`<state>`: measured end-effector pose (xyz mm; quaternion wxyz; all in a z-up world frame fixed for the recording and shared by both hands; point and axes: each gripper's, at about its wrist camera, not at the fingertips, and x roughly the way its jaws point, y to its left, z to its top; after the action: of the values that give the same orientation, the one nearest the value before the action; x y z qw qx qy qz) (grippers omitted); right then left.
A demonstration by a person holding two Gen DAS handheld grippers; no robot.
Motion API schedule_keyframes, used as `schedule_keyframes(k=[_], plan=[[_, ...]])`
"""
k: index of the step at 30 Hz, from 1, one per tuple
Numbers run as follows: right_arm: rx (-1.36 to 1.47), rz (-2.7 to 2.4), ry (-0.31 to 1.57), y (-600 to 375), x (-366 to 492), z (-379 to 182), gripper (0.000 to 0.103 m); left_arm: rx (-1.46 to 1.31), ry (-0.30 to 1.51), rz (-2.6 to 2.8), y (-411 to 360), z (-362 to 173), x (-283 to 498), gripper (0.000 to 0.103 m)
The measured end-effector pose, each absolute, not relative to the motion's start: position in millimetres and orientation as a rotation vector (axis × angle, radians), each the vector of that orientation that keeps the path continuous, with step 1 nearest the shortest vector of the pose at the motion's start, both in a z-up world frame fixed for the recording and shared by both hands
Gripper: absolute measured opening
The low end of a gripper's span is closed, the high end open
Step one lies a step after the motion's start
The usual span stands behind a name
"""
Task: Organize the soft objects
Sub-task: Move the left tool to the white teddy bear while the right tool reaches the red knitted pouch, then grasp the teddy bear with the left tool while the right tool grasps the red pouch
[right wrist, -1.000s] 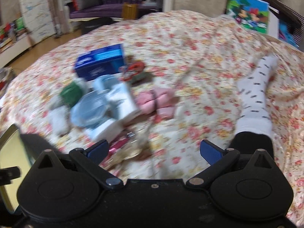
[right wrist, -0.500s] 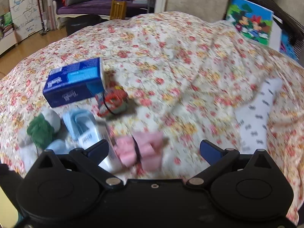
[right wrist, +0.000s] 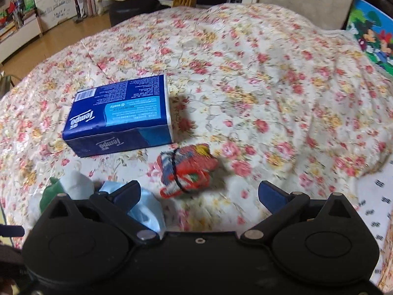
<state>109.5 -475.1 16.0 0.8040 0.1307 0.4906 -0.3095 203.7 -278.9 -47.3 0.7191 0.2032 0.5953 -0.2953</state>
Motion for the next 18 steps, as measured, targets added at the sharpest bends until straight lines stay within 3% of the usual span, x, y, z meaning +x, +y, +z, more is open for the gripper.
schedule_keyframes(k=[2, 4, 5, 7, 11, 18], plan=[[0.261, -0.671, 1.076, -479, 122, 6, 0.102, 0.433, 1.333, -0.668, -280, -49, 207, 0.090], [0.248, -0.680, 1.099, -482, 132, -3, 0.101, 0.413, 1.369, -0.704, -285, -53, 213, 0.076], [0.244, -0.685, 1.109, -484, 136, -8, 0.100, 0.409, 1.372, -0.715, -285, -53, 214, 0.076], [0.239, -0.700, 1.132, -487, 139, -15, 0.092, 0.410, 1.351, -0.737, -285, -50, 214, 0.059], [0.325, -0.652, 1.171, -496, 136, -23, 0.050, 0.387, 1.360, -0.768, -280, -40, 218, 0.053], [0.324, -0.701, 1.118, -492, 126, 0, 0.048, 0.337, 1.297, -0.780, -261, -9, 223, 0.051]])
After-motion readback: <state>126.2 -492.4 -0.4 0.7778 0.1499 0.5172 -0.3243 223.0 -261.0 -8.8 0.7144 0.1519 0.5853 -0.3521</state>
